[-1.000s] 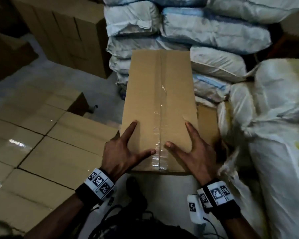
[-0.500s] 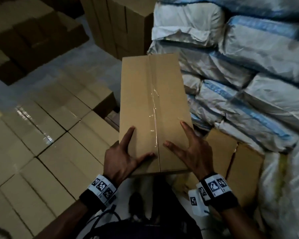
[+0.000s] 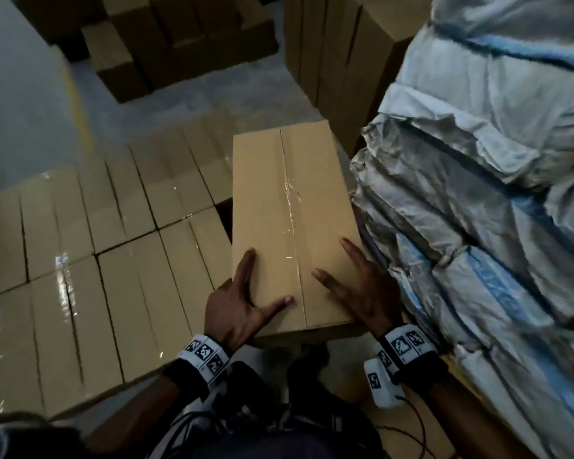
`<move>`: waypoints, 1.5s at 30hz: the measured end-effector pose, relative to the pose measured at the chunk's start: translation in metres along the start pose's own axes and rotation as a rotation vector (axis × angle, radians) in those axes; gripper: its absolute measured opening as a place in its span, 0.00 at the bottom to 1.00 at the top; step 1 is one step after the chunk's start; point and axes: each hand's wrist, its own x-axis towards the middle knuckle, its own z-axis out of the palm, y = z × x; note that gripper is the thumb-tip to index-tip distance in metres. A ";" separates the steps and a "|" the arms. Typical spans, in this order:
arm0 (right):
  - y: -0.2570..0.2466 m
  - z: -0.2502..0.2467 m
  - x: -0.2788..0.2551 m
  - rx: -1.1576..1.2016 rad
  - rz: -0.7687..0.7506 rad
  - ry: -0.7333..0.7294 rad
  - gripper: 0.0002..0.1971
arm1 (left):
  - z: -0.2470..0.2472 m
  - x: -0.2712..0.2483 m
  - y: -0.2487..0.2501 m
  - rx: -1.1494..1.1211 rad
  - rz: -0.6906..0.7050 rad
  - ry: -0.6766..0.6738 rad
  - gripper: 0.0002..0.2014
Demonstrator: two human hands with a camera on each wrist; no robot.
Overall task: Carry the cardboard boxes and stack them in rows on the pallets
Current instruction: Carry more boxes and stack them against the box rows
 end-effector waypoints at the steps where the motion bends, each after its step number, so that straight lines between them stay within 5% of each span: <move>1: 0.002 0.000 0.013 -0.005 -0.011 -0.020 0.48 | 0.006 0.007 0.002 0.001 -0.023 0.009 0.58; 11: 0.061 0.074 0.119 -0.024 -0.089 -0.144 0.49 | 0.095 0.067 -0.033 -0.077 -0.233 0.003 0.63; 29: 0.237 0.317 0.236 0.016 -0.252 -0.219 0.44 | 0.347 0.133 -0.172 -0.184 -0.456 0.135 0.63; 34: 0.260 0.358 0.257 0.049 -0.287 -0.224 0.44 | 0.396 0.142 -0.198 -0.220 -0.468 0.207 0.61; 45: 0.283 0.395 0.271 0.022 -0.290 -0.195 0.42 | 0.443 0.143 -0.205 -0.182 -0.523 0.144 0.46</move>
